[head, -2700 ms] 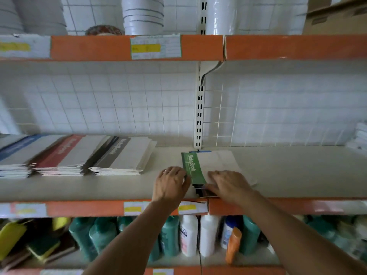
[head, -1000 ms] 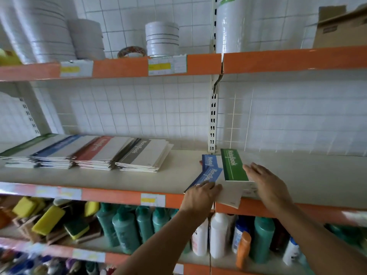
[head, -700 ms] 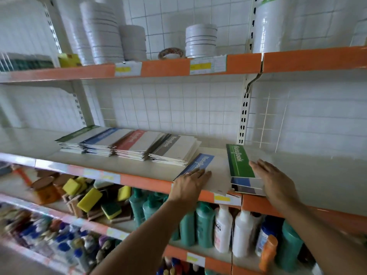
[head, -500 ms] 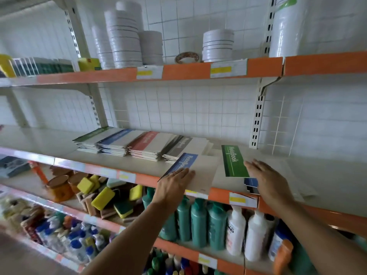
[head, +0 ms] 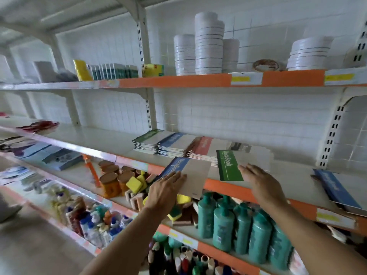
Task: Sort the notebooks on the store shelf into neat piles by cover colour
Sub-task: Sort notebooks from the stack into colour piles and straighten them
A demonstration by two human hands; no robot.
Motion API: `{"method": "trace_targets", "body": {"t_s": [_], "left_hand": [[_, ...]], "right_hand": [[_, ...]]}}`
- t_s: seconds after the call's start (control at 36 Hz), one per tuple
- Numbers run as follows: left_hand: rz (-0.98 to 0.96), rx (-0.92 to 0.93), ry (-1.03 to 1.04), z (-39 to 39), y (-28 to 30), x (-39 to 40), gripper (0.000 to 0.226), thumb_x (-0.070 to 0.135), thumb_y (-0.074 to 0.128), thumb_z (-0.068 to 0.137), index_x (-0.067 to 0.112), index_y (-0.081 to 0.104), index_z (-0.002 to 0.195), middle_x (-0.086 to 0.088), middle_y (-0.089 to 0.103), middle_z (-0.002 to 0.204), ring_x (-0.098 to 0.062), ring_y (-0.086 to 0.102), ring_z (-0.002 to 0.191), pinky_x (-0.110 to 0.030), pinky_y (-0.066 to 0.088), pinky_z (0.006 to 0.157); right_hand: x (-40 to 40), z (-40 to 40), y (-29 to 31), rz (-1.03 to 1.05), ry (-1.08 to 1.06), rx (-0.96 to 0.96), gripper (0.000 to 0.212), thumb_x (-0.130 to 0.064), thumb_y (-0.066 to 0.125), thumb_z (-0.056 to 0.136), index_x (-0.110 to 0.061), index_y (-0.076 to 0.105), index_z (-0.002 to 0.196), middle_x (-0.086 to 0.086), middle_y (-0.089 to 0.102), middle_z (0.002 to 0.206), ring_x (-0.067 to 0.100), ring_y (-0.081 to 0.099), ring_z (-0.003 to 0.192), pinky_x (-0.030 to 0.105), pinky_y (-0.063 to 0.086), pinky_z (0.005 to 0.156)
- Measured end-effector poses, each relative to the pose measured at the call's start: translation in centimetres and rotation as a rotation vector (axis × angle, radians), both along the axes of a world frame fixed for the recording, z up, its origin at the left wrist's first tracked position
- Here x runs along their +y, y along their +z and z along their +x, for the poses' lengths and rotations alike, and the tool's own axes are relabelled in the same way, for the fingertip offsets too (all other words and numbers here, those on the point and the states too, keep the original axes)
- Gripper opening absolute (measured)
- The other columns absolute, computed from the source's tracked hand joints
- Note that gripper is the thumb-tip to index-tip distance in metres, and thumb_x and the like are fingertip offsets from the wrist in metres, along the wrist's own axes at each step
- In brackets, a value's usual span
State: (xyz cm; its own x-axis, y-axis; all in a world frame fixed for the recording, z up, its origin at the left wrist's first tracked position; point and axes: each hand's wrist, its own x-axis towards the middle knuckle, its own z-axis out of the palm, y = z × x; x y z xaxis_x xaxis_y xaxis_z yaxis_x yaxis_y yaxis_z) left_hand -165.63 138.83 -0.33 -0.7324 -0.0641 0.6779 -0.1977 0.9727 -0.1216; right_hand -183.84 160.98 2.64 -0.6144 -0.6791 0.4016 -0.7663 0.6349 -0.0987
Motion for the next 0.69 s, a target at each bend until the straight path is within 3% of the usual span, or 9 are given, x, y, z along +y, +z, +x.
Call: {"method": "trace_targets", "body": {"t_s": [0.06,0.14,0.25,0.33,0.39,0.44,0.5,0.64,0.69], "left_hand": [[0.004,-0.002,0.041,1.0,0.0,-2.0,0.052,0.017,0.034,0.069,0.022,0.077,0.096,0.000,0.074,0.099,-0.014,0.072,0.085,-0.024,0.055,0.058],[0.004,0.004,0.067,2.2,0.0,-4.7,0.051,0.013,0.035,0.068,0.021,0.077,0.097,-0.002,0.074,0.099,-0.016,0.072,0.086,-0.027,0.056,0.057],[0.044,-0.021,0.079,2.9,0.2,-7.7,0.048,0.004,0.072,0.057,0.017,0.075,0.103,-0.005,0.072,0.105,-0.021,0.071,0.090,-0.033,0.057,0.062],[0.101,-0.041,0.092,2.7,0.2,-9.7,0.066,0.004,0.092,0.043,0.015,0.075,0.105,-0.006,0.072,0.106,-0.022,0.071,0.092,-0.035,0.057,0.065],[0.107,-0.016,0.074,2.0,0.1,-11.1,0.060,0.002,0.088,0.051,0.015,0.074,0.107,-0.007,0.071,0.108,-0.023,0.070,0.094,-0.037,0.057,0.068],[0.103,-0.016,0.069,1.1,0.1,-12.3,0.049,0.004,0.071,0.060,0.016,0.074,0.107,-0.006,0.071,0.109,-0.023,0.070,0.094,-0.038,0.057,0.069],[0.117,-0.043,0.065,0.2,0.3,-13.4,0.050,0.007,0.060,0.058,0.016,0.074,0.106,-0.006,0.071,0.108,-0.024,0.070,0.093,-0.038,0.057,0.067],[0.136,-0.041,0.047,-2.1,1.3,-16.3,0.057,-0.005,0.070,0.053,0.013,0.074,0.107,-0.007,0.071,0.108,-0.024,0.070,0.094,-0.038,0.057,0.066],[0.146,-0.018,0.037,-3.1,1.8,-17.5,0.054,-0.006,0.058,0.062,0.012,0.072,0.110,-0.009,0.069,0.112,-0.026,0.068,0.099,-0.040,0.057,0.069]], "right_hand": [[-2.5,1.1,0.0,-0.011,0.013,0.003,0.076,0.011,0.031,0.089,-0.028,0.015,0.152,-0.004,0.016,0.159,0.011,0.021,0.144,0.020,0.024,0.110],[-5.7,2.0,-0.2,-0.023,0.032,-0.008,0.080,0.014,0.035,0.086,-0.028,0.019,0.152,-0.003,0.019,0.158,0.012,0.023,0.144,0.022,0.027,0.109],[-9.1,2.4,-0.1,-0.019,0.070,0.002,0.080,0.016,0.037,0.082,-0.025,0.027,0.150,-0.001,0.025,0.157,0.015,0.029,0.142,0.024,0.032,0.107],[-11.1,2.2,0.5,0.004,0.066,0.032,0.077,0.013,0.037,0.086,-0.026,0.023,0.151,-0.002,0.024,0.157,0.014,0.029,0.141,0.022,0.033,0.105],[-12.4,1.8,0.7,0.004,0.060,0.035,0.077,0.013,0.037,0.088,-0.026,0.020,0.152,-0.003,0.021,0.158,0.014,0.027,0.142,0.022,0.032,0.106],[-13.6,1.3,1.0,0.005,0.056,0.036,0.078,0.013,0.038,0.088,-0.026,0.018,0.152,-0.002,0.019,0.158,0.013,0.026,0.142,0.022,0.031,0.108],[-14.9,0.4,1.1,-0.010,0.059,0.041,0.077,0.013,0.038,0.087,-0.024,0.019,0.152,-0.002,0.020,0.158,0.014,0.027,0.142,0.022,0.029,0.109],[-18.3,-2.1,1.6,-0.066,0.079,0.032,0.075,0.013,0.035,0.087,-0.023,0.021,0.152,-0.001,0.021,0.158,0.013,0.024,0.143,0.022,0.025,0.111],[-19.6,-3.1,1.9,-0.066,0.079,0.031,0.076,0.012,0.035,0.087,-0.024,0.019,0.152,-0.002,0.020,0.158,0.012,0.022,0.144,0.021,0.023,0.110]]}}
